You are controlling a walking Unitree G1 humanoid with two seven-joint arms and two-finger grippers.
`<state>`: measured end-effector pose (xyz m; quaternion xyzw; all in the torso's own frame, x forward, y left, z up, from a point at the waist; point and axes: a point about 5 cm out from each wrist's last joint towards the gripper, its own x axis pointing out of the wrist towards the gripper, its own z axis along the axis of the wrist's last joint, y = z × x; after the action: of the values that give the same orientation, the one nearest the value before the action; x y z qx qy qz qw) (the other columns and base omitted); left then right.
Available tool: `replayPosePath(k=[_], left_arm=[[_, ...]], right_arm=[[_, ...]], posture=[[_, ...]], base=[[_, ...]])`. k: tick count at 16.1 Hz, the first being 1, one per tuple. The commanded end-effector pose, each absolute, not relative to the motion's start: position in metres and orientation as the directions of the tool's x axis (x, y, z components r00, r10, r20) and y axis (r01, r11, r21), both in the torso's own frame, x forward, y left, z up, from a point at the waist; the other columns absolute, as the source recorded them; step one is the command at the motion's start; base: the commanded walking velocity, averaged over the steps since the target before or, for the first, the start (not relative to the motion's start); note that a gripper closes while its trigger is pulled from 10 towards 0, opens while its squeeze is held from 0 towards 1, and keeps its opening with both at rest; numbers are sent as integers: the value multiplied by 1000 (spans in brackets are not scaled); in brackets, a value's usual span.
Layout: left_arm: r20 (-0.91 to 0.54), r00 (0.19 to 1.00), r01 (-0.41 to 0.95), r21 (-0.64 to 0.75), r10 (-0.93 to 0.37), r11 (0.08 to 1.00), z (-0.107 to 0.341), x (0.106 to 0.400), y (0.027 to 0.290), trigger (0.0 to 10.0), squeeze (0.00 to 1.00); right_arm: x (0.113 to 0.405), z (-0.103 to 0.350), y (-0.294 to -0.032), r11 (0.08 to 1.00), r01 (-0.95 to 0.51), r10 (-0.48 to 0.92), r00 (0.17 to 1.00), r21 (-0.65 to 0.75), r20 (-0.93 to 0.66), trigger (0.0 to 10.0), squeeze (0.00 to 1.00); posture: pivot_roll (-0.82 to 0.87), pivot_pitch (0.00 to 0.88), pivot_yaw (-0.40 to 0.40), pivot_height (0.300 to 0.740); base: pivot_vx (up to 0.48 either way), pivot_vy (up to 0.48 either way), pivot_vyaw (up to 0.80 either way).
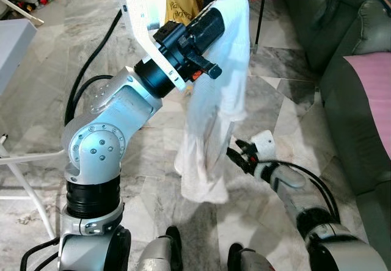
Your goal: Hang hanger
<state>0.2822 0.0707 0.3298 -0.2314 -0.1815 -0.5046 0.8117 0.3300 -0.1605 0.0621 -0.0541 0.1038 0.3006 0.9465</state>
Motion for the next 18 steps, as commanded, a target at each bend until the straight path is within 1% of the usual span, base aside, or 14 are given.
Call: replayPosePath(k=[1,2,3,5,6,8,10,12,13,14,15,16,17,18], left_arm=[[544,407,909,-164,-733,383,334,276,74,10000,0],[544,409,908,-164,-733,385,334,276,74,10000,0],[544,409,908,-164,-733,386,334,277,75,10000,0],[543,405,910,-160,-736,382,335,278,74,10000,0],[543,398,913,-159,-739,375,336,278,73,10000,0],[545,390,917,-160,-742,364,337,277,71,10000,0],[545,384,920,-157,-745,359,338,277,70,10000,0],[543,376,924,-156,-750,351,338,276,69,10000,0],[543,377,923,-156,-750,351,338,275,69,10000,0],[543,375,924,-155,-752,349,339,273,69,10000,0],[543,375,924,-155,-751,349,340,273,69,10000,0],[543,375,924,-155,-751,350,340,273,69,10000,0],[545,378,923,-156,-748,352,340,272,71,10000,0],[546,379,922,-156,-747,353,341,272,71,10000,0]], right_arm=[[323,59,-169,795,-605,580,779,-42,-238,10000,1000],[322,58,-171,790,-612,586,773,-41,-241,10000,1000],[316,57,-184,760,-644,602,748,-86,-281,10000,1000],[311,60,-202,733,-671,611,722,-111,-323,10000,1000],[309,69,-207,696,-714,664,680,-76,-310,10000,1000],[311,75,-205,687,-723,682,675,-71,-283,10000,1000],[316,77,-203,706,-705,666,696,-75,-268,10000,1000],[322,76,-185,702,-710,677,690,-56,-256,10000,1000],[324,76,-181,704,-708,675,692,-57,-256,10000,1000],[330,77,-173,720,-689,653,712,-77,-258,10000,529],[332,78,-172,729,-680,645,721,-81,-254,10000,506],[333,78,-171,730,-678,644,723,-81,-252,10000,506],[339,81,-166,742,-665,631,735,-85,-248,2392,267],[341,83,-164,746,-659,625,741,-89,-247,2392,267]], posture=[[83,256,47,740],[83,256,47,740],[76,255,53,740],[71,254,59,740],[65,251,64,740],[63,253,66,740],[63,253,66,740],[72,257,72,740],[77,260,72,740],[86,264,69,740],[91,266,67,740],[91,266,67,740],[102,271,60,740],[103,272,59,740]], base=[[0,0,0],[0,0,0],[0,0,0],[0,0,0],[0,0,0],[0,0,0],[0,0,0],[0,0,0],[0,0,0],[0,0,0],[0,0,0],[0,0,0],[0,0,0],[0,0,0]])
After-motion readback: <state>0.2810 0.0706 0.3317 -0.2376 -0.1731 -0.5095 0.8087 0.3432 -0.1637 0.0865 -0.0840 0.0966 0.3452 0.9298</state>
